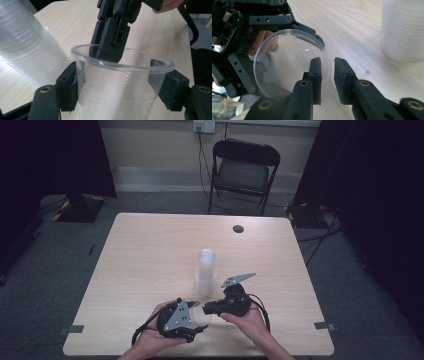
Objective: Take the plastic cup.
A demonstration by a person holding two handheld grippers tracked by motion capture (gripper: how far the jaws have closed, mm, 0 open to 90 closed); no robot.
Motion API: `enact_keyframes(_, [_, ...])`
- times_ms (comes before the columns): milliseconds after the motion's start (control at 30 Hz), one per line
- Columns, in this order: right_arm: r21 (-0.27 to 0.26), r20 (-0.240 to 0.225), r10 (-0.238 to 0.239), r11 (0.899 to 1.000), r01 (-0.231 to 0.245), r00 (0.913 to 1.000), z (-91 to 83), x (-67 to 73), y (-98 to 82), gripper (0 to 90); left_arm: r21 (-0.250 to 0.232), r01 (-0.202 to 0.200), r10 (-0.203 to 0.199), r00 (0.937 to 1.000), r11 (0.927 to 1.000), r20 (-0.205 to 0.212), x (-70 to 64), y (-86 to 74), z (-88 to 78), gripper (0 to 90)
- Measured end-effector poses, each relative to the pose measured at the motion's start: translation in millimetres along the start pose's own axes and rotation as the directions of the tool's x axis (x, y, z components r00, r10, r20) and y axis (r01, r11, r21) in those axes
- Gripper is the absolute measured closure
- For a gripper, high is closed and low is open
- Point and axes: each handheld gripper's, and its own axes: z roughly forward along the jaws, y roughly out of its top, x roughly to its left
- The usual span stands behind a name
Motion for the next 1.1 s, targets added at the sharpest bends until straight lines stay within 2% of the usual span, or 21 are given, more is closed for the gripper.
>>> enact_keyframes(100, [-0.032,-0.007,-0.007,0.999,0.007,0.9999,-3.5,-0.5,0.7,76.0,-0.009,0.025,-0.025,0.9997,0.9997,-0.003,1.7,-1.4,-0.6,29.2])
enact_keyframes(233, [-0.050,-0.017,-0.018,0.999,0.017,0.9997,-6.1,-0.5,1.5,75.3,-0.005,0.033,-0.033,0.9994,0.9994,-0.011,3.7,-2.0,-1.8,29.0])
enact_keyframes(267, [-0.064,-0.015,-0.024,0.998,0.023,0.9996,-9.2,-0.6,2.4,74.4,-0.012,0.052,-0.052,0.9985,0.9986,-0.015,4.5,-2.0,-2.3,29.1])
enact_keyframes(367, [-0.088,-0.022,-0.030,0.996,0.028,0.9993,-12.8,-2.0,3.1,74.2,-0.014,0.067,-0.068,0.9976,0.9976,-0.016,6.2,-2.0,-3.8,29.1])
enact_keyframes(467, [-0.109,-0.015,-0.023,0.994,0.021,0.9996,-18.3,-3.8,4.4,74.1,-0.021,0.093,-0.094,0.9954,0.9954,-0.018,9.1,-4.1,-5.2,29.2])
enact_keyframes(500, [-0.114,-0.014,-0.023,0.993,0.022,0.9996,-19.5,-4.0,4.8,74.0,-0.037,0.112,-0.113,0.9933,0.9930,-0.022,9.1,-4.9,-5.3,29.2])
enact_keyframes(533, [-0.114,-0.014,-0.023,0.993,0.022,0.9996,-19.5,-4.0,4.8,74.0,-0.037,0.112,-0.113,0.9933,0.9930,-0.022,9.1,-4.9,-5.3,29.1])
enact_keyframes(567, [-0.126,-0.011,-0.022,0.992,0.021,0.9997,-22.2,-4.4,6.0,74.0,-0.047,0.142,-0.143,0.9896,0.9888,-0.019,11.1,-6.7,-6.8,29.2])
enact_keyframes(600, [-0.128,-0.007,-0.022,0.992,0.021,0.9997,-23.0,-4.6,6.3,73.7,-0.057,0.154,-0.155,0.9877,0.9865,-0.019,12.1,-7.5,-7.4,29.2])
enact_keyframes(700, [-0.139,0.001,-0.017,0.990,0.017,0.9998,-25.6,-6.8,6.2,73.4,-0.055,0.160,-0.162,0.9864,0.9856,-0.028,15.4,-8.5,-9.4,29.2])
enact_keyframes(767, [-0.144,0.010,-0.014,0.990,0.015,0.9999,-27.4,-8.2,5.4,73.3,-0.065,0.184,-0.186,0.9821,0.9808,-0.029,18.7,-9.4,-10.9,29.3])
enact_keyframes(833, [-0.149,0.018,-0.011,0.989,0.013,0.9998,-29.3,-9.1,4.3,73.3,-0.084,0.229,-0.233,0.9718,0.9697,-0.037,23.1,-10.8,-13.0,29.3])
enact_keyframes(867, [-0.149,0.018,-0.011,0.989,0.013,0.9998,-29.3,-9.1,4.3,73.3,-0.084,0.229,-0.233,0.9718,0.9697,-0.037,23.1,-10.8,-13.0,29.3])
enact_keyframes(933, [-0.149,0.026,-0.013,0.989,0.016,0.9996,-31.2,-9.4,3.1,73.2,-0.098,0.257,-0.261,0.9644,0.9616,-0.040,26.2,-11.6,-13.9,29.4])
enact_keyframes(967, [-0.150,0.029,-0.012,0.989,0.016,0.9995,-32.1,-9.4,2.4,73.1,-0.108,0.275,-0.281,0.9587,0.9554,-0.045,27.6,-12.3,-14.3,29.4])
enact_keyframes(1033, [-0.152,0.043,-0.012,0.988,0.018,0.9990,-34.4,-10.0,0.7,72.7,-0.112,0.287,-0.294,0.9544,0.9514,-0.052,30.1,-13.4,-15.5,29.4])
enact_keyframes(1067, [-0.153,0.045,-0.011,0.988,0.018,0.9989,-34.8,-10.6,0.3,72.7,-0.119,0.300,-0.309,0.9493,0.9464,-0.059,32.5,-14.5,-17.0,29.4])
enact_keyframes(1100, [-0.153,0.045,-0.011,0.988,0.018,0.9989,-34.8,-10.6,0.3,72.7,-0.119,0.300,-0.309,0.9493,0.9464,-0.059,32.5,-14.5,-17.0,29.3])
